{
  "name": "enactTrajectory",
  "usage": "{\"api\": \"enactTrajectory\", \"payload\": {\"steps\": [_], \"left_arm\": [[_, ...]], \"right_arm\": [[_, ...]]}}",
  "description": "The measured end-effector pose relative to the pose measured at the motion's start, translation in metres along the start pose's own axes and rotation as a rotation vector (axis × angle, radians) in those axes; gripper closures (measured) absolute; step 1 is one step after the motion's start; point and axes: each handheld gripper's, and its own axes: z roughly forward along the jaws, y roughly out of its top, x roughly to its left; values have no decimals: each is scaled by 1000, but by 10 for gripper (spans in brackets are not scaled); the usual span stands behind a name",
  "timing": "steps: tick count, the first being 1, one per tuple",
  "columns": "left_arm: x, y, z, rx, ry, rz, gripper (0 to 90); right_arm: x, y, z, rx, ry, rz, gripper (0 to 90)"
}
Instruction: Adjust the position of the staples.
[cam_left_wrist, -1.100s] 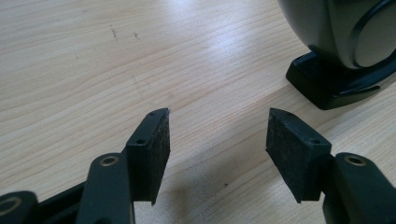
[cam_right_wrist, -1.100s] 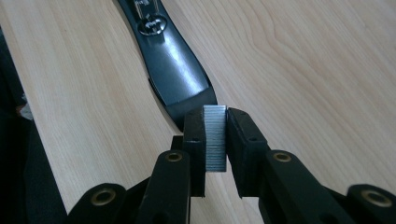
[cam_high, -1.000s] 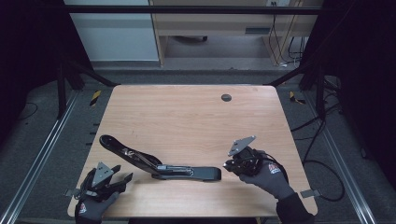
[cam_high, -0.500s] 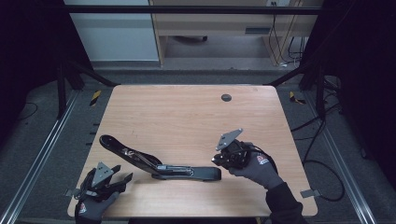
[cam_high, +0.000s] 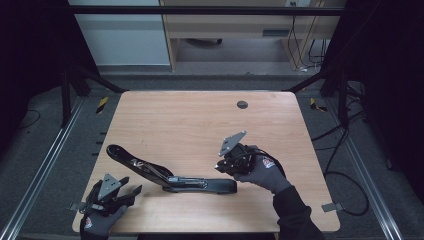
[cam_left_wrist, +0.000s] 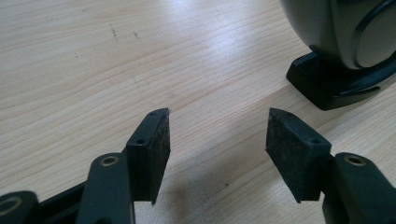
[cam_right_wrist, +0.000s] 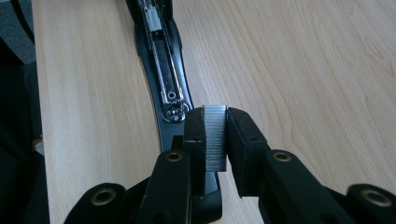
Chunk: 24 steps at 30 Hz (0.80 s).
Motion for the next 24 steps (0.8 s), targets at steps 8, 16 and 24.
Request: {"api": "enactTrajectory", "payload": {"steps": [8, 16, 24], "left_arm": [[0, 0, 0, 0, -1, 0, 397], [0, 0, 0, 1, -1, 1, 397], [0, 0, 0, 0, -1, 1, 397]], "right_arm": [[-3, 12, 10, 9, 27, -31, 780], [-3, 21, 17, 27, 46, -55, 780], [-2, 29, 25, 31, 61, -78, 780]]}}
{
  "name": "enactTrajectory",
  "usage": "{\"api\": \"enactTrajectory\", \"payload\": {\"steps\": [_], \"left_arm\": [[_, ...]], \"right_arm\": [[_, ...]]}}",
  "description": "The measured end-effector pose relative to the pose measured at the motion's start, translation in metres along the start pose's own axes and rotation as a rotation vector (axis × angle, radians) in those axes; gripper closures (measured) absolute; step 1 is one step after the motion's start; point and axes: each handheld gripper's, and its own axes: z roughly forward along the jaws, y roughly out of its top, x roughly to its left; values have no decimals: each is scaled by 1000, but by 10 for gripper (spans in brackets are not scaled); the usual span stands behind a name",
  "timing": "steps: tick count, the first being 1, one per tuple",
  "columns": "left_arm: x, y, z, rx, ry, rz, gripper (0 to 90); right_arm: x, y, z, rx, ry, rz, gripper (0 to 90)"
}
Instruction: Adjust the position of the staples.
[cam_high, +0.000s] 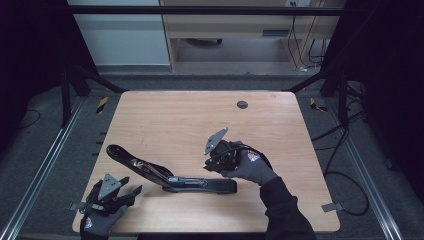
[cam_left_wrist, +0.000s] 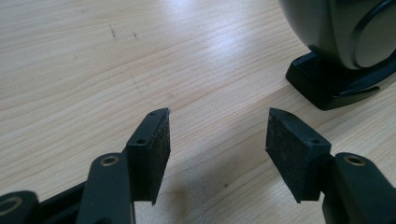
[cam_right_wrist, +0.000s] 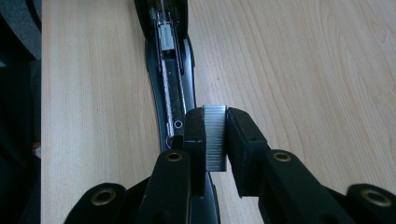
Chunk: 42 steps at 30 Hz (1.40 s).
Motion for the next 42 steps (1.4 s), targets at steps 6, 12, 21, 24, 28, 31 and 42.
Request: {"api": "enactTrajectory", "payload": {"steps": [6, 12, 21, 24, 28, 31, 42], "left_arm": [[0, 0, 0, 0, 0, 1, 397], [0, 0, 0, 0, 0, 0, 397], [0, 0, 1, 2, -1, 0, 397], [-1, 0, 1, 2, -1, 0, 397], [-1, 0, 0, 2, -1, 1, 397], [-1, 0, 1, 2, -2, 0, 397], [-1, 0, 0, 3, -2, 1, 397]], "right_arm": [[-2, 3, 7, 8, 17, -13, 781], [-2, 5, 10, 4, 21, -25, 781], [2, 9, 17, 17, 38, -41, 781], [5, 11, 20, 10, 49, -51, 781], [8, 12, 24, 7, 58, -53, 781], [9, 11, 26, 10, 71, -58, 781], [12, 7, 33, 16, 82, -51, 781]]}}
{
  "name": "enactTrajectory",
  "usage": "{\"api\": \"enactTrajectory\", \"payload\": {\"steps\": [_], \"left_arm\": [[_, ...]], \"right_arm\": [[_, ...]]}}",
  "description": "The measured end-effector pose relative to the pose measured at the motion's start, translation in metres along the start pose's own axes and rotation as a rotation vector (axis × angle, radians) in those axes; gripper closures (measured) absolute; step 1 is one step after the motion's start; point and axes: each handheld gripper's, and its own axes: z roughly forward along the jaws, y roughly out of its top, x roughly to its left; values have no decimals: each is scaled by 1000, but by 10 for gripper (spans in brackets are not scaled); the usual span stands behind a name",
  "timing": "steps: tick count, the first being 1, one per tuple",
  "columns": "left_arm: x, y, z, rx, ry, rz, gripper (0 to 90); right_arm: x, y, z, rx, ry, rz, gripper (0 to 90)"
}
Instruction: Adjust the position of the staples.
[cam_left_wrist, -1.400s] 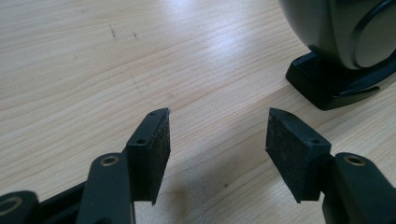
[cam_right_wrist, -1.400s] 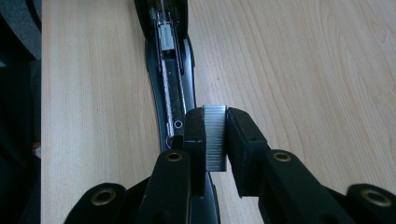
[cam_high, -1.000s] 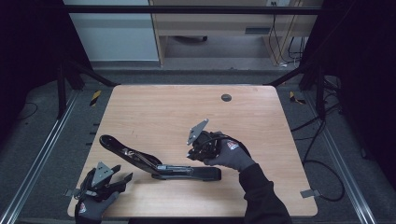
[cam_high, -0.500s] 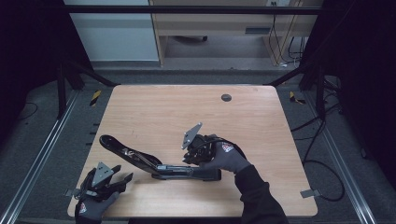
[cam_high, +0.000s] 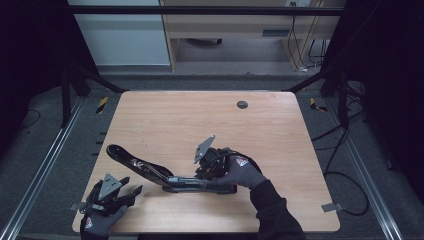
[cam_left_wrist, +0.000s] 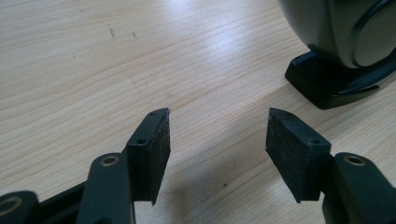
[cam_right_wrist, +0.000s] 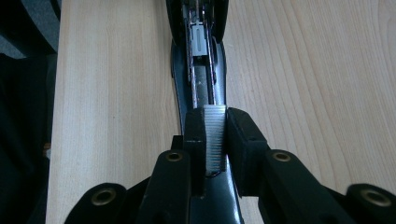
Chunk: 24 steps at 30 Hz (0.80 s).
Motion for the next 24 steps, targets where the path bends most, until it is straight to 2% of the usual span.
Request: {"api": "enactTrajectory", "payload": {"steps": [5, 7, 9, 24], "left_arm": [[0, 0, 0, 1, -1, 1, 397], [0, 0, 0, 0, -1, 1, 397], [0, 0, 0, 0, 0, 3, 397], [0, 0, 0, -1, -1, 3, 397]], "right_arm": [[1, -2, 2, -9, 6, 7, 781], [1, -2, 2, -2, -5, 9, 781], [0, -2, 3, -10, 8, 5, 781], [2, 2, 11, -7, 19, -5, 781]]}}
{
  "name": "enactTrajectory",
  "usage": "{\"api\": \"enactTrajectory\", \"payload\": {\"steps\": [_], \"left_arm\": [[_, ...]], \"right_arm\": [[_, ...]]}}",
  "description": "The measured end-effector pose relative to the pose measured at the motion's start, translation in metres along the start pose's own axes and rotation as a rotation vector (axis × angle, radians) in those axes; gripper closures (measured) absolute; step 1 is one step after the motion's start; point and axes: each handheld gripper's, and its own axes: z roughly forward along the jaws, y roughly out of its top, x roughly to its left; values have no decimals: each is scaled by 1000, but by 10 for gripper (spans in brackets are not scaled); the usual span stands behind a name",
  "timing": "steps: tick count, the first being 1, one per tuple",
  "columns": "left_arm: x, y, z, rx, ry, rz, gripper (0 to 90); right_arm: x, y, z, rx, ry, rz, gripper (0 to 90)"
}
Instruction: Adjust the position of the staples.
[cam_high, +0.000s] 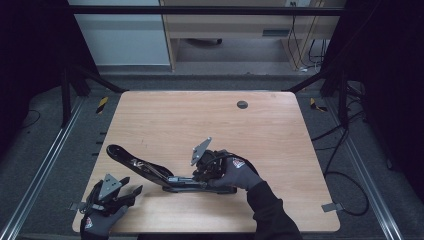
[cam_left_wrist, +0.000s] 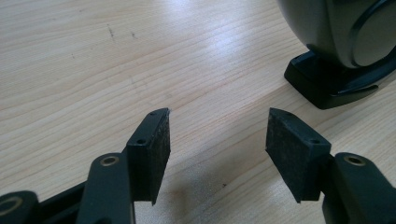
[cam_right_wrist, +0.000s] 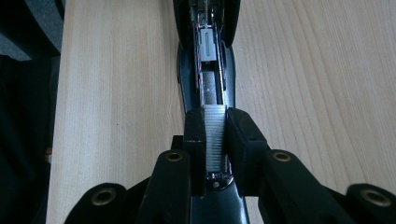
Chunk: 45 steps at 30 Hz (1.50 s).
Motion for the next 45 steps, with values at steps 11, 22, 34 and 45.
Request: {"api": "enactTrajectory", "payload": {"steps": [11, 22, 34, 45], "left_arm": [[0, 0, 1, 2, -2, -3, 397], [0, 0, 0, 1, -2, -3, 397], [0, 0, 0, 1, -1, -4, 397], [0, 0, 0, -1, -2, -4, 397]], "right_arm": [[-3, -3, 5, 21, 6, 5, 781], [-4, -5, 7, 23, 2, 3, 781], [-5, -6, 9, 35, 1, 2, 781], [-5, -7, 11, 38, 2, -2, 781]]}}
